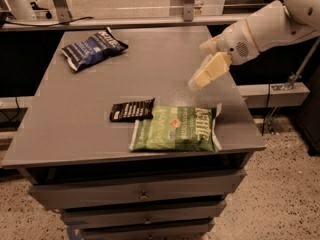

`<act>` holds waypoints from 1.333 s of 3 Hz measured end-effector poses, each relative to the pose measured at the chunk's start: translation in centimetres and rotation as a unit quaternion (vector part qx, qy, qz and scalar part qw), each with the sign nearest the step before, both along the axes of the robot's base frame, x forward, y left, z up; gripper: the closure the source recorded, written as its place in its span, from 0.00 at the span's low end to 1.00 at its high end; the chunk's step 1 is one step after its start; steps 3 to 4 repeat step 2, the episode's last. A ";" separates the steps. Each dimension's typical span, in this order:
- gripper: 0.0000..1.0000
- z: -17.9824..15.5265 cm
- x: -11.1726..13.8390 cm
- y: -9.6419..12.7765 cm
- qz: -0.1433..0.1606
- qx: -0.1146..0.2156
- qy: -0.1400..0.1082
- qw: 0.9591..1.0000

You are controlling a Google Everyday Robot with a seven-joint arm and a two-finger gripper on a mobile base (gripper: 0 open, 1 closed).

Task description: Move rxbar chocolate near green jalapeno chip bag

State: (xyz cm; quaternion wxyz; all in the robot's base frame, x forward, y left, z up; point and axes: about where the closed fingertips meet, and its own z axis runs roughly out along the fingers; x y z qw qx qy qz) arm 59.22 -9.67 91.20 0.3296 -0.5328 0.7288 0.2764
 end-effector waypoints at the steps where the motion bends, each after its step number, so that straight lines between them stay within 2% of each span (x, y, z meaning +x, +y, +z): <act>1: 0.00 2.3 4.1 -4.0 -0.039 0.011 -0.045 0.998; 2: 0.00 4.8 5.1 -4.9 -0.050 0.018 -0.073 0.996; 4: 0.00 4.8 5.1 -4.9 -0.050 0.018 -0.073 0.996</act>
Offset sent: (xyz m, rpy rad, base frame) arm 0.0378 -0.0370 0.0212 0.0202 -0.0830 -0.0730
